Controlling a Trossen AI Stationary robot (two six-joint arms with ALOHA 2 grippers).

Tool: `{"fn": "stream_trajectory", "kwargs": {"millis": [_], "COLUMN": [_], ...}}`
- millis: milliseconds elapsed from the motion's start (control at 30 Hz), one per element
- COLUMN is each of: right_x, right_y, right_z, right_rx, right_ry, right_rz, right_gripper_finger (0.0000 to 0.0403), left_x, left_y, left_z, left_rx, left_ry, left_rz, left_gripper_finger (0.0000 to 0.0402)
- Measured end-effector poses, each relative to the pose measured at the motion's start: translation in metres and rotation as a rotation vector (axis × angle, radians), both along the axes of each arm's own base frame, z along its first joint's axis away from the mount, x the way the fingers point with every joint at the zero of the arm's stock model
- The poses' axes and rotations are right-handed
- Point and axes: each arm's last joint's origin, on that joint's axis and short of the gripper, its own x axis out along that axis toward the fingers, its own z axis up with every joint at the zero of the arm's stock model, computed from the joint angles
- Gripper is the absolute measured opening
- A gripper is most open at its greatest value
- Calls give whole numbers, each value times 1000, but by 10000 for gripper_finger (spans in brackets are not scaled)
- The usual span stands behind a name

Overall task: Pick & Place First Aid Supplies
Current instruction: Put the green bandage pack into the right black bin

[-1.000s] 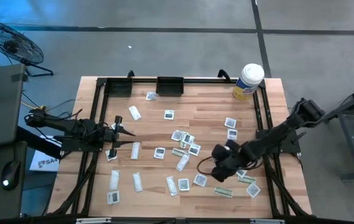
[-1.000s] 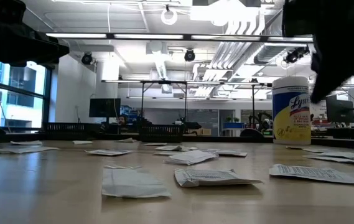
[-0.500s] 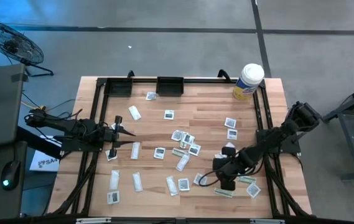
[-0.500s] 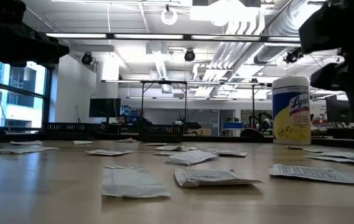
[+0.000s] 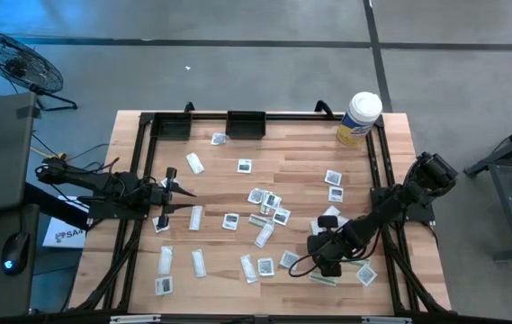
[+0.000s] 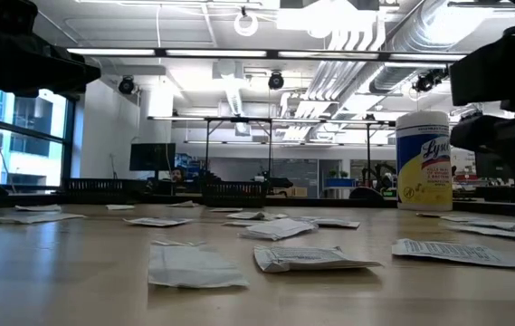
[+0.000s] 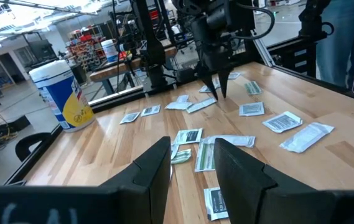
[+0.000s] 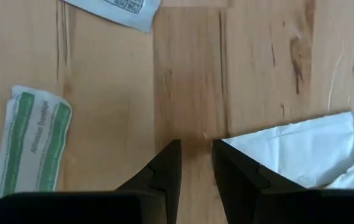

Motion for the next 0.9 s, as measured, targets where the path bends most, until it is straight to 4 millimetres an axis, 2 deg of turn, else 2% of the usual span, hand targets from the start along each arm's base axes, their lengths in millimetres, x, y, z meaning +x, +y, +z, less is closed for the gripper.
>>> {"fn": "stream_trajectory", "kwargs": {"millis": [467,900], "right_x": [-2,9], "right_y": [-3,-9], "right_z": [3,-5], "right_rx": [-66,-36], "right_ry": [35,62], "right_rz": [-1,-15], "right_gripper_finger": [84,76], "left_x": [0,0], "left_y": [0,-1], "left_z": [0,0], "left_rx": [0,-11], "left_ry": [0,-3], "left_rz": [0,-46], "left_gripper_finger": [121,121]}}
